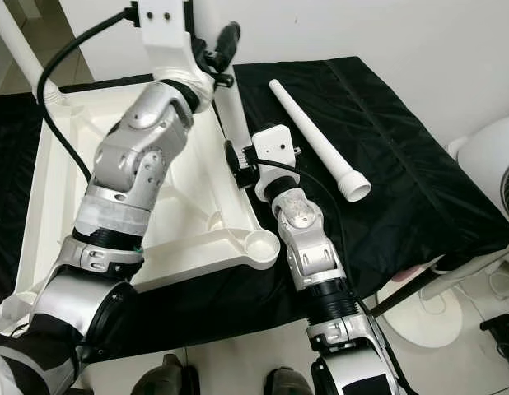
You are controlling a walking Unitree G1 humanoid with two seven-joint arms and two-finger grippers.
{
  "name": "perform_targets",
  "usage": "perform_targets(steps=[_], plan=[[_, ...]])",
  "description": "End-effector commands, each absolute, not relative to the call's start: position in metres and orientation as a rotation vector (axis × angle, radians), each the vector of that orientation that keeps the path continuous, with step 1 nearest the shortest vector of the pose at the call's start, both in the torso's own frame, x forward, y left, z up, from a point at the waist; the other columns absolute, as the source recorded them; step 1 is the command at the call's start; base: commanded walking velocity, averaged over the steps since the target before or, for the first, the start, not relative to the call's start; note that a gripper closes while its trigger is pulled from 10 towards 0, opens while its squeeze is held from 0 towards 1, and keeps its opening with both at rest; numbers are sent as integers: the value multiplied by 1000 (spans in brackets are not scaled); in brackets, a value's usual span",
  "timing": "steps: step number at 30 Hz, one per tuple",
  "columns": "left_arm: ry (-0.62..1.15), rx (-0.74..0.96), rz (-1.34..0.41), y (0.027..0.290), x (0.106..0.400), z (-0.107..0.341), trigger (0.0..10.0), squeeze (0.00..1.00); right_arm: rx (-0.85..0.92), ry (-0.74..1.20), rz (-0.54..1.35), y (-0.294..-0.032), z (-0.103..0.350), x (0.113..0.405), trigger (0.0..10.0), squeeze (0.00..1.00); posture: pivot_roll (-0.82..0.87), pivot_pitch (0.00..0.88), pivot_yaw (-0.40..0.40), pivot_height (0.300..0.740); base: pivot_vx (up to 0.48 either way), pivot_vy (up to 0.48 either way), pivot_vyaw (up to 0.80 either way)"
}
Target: Building children table
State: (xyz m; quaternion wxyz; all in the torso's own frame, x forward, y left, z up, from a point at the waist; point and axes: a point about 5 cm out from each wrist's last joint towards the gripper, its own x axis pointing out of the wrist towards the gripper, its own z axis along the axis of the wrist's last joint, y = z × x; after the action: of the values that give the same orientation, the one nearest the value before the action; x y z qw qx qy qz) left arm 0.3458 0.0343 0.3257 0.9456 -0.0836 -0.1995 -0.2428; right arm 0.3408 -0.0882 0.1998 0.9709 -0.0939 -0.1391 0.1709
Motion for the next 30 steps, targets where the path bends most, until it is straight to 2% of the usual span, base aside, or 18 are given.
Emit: perform_targets(steps=[1, 30], plan=[[-431, -158, -487, 34, 343, 329, 10000, 0, -199, -277, 345, -86, 200, 343, 10000, 0, -76, 37, 18, 740, 0, 0, 0], [-439, -166, -533, 19, 332, 330, 10000, 0, -308, -296, 332, -76, 213, 370, 10000, 0, -64, 35, 13, 740, 0, 0, 0]])
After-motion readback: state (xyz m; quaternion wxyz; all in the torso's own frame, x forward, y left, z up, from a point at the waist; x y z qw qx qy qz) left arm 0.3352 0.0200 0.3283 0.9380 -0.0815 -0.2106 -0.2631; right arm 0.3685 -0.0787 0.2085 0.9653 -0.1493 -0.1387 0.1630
